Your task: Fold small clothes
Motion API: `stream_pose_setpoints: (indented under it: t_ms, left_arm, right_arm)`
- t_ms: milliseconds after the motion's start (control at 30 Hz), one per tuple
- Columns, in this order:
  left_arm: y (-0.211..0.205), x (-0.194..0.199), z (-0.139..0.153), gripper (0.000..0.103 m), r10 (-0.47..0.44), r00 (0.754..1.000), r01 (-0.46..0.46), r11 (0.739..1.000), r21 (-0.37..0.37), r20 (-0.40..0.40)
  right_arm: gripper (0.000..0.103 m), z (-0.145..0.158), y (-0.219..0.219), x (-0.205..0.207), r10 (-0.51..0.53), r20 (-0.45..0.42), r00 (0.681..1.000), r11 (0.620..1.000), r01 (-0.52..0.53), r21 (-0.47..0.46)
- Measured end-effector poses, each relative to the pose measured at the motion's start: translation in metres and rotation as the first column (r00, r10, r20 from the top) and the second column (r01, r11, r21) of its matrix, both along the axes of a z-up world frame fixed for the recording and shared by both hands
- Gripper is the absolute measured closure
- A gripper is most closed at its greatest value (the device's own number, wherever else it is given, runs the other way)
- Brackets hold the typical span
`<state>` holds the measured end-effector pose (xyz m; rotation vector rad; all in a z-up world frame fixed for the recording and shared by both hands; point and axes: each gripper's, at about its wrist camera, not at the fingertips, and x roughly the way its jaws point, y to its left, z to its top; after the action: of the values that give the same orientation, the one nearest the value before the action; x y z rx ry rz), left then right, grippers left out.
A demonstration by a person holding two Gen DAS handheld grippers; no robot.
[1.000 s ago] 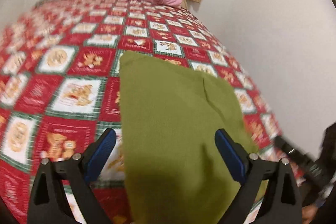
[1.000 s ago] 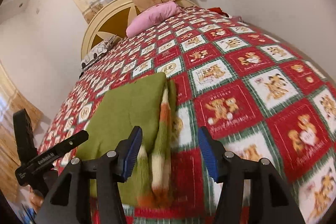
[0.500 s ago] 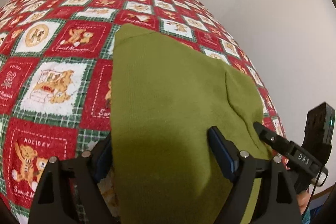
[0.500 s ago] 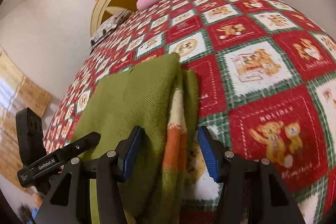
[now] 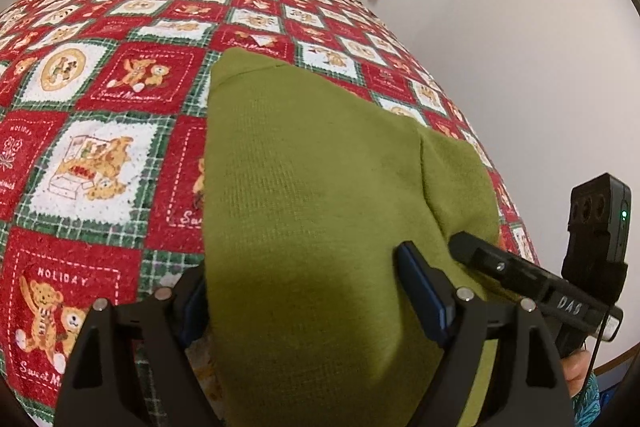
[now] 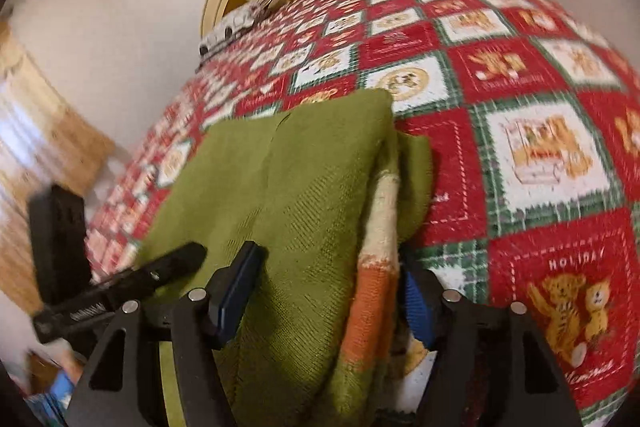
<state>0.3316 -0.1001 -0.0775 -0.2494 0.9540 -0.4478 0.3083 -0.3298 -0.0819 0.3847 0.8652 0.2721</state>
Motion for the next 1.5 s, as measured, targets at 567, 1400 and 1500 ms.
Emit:
stream_pose_setpoints:
  t_ms: [567, 1400, 1500]
  left_arm:
    - [-0.019, -0.053, 0.038, 0.056, -0.043, 0.982, 0.009, 0.984, 0.18, 0.183]
    - [-0.193, -0.179, 0.061, 0.057, -0.441, 0.878, 0.41, 0.893, 0.184, 0.184]
    - [-0.22, -0.17, 0.037, 0.057, -0.435, 0.888, 0.389, 0.885, 0.255, 0.152]
  right_arm:
    - [0.081, 0.073, 0.075, -0.081, -0.129, 0.223, 0.966, 0.928, 0.197, -0.316]
    - [0.081, 0.115, -0.047, -0.309, -0.426, 0.336, 0.84, 0.747, 0.536, -0.393]
    - [0.081, 0.083, -0.086, -0.295, -0.488, 0.263, 0.832, 0.721, 0.555, -0.416]
